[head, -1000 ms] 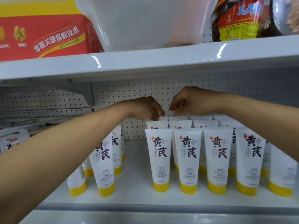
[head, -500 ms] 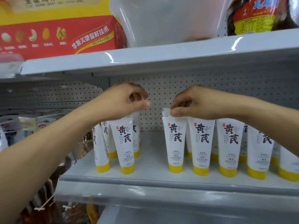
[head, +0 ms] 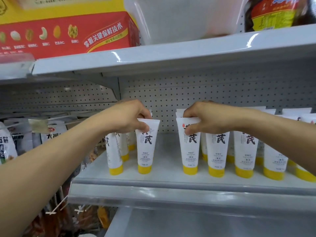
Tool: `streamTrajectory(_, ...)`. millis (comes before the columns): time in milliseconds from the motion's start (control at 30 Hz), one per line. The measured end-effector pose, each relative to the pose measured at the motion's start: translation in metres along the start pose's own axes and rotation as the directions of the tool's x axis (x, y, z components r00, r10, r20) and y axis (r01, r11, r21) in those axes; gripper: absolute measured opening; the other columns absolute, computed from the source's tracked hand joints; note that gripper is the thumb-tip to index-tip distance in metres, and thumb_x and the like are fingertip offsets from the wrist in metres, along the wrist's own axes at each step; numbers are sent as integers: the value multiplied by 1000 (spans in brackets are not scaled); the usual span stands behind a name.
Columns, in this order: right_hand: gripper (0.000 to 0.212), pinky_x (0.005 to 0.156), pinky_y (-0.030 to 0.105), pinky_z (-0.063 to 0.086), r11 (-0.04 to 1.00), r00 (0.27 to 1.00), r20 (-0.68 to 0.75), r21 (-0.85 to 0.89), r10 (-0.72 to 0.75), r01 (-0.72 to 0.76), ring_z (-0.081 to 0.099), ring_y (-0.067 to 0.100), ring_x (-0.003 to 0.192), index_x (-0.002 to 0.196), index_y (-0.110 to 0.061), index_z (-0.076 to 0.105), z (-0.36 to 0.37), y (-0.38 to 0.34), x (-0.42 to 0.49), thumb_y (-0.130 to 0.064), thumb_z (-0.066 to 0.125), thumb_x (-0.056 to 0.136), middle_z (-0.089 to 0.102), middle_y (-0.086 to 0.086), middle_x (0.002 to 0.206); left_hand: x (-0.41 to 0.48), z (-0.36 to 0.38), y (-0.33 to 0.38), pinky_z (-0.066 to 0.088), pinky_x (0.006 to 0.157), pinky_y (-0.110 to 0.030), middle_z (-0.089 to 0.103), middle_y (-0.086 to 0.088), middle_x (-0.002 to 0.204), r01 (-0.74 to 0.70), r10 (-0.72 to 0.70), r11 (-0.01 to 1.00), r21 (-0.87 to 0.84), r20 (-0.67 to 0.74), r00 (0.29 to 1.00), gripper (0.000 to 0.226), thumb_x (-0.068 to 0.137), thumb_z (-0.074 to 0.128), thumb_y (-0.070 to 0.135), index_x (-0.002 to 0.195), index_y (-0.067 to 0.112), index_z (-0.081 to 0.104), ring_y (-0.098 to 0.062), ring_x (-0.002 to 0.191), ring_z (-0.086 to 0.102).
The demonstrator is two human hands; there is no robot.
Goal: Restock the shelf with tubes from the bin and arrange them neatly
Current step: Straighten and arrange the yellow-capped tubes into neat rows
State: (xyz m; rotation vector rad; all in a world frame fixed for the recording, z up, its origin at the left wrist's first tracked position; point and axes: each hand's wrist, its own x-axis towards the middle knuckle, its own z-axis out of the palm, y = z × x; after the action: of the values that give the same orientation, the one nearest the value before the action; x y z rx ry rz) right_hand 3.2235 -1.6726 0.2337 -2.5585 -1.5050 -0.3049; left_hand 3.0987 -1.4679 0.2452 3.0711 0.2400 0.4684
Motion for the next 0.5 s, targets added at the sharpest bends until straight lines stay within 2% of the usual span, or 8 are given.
streamTrajectory(100,23,76,42,53,1000,1000,1,4,-13,13,63,20,81,82,-20,62,0,1,0,-43,65,85,65,-4,86,8,5,3,49,73,-27,69,21,83,-49,50,997,-59,8,999,5,84,72,32,85,35,68,-5,82,63)
streamTrajectory(233,25,74,42,52,1000,1000,-5,8,-26,26,62,20,80,81,-19,61,1,3,1,-43,65,85,64,-3,85,15,10,6,54,86,-33,74,18,86,-80,89,966,-244,27,996,8,84,73,26,92,28,73,-3,85,68)
streamTrajectory(500,25,73,43,53,999,1000,-4,27,-25,25,63,18,78,81,-20,62,1,4,3,-44,65,85,66,-4,83,21,17,12,54,90,-35,74,18,88,-123,130,944,-307,2,991,13,84,73,24,96,28,74,1,85,68)
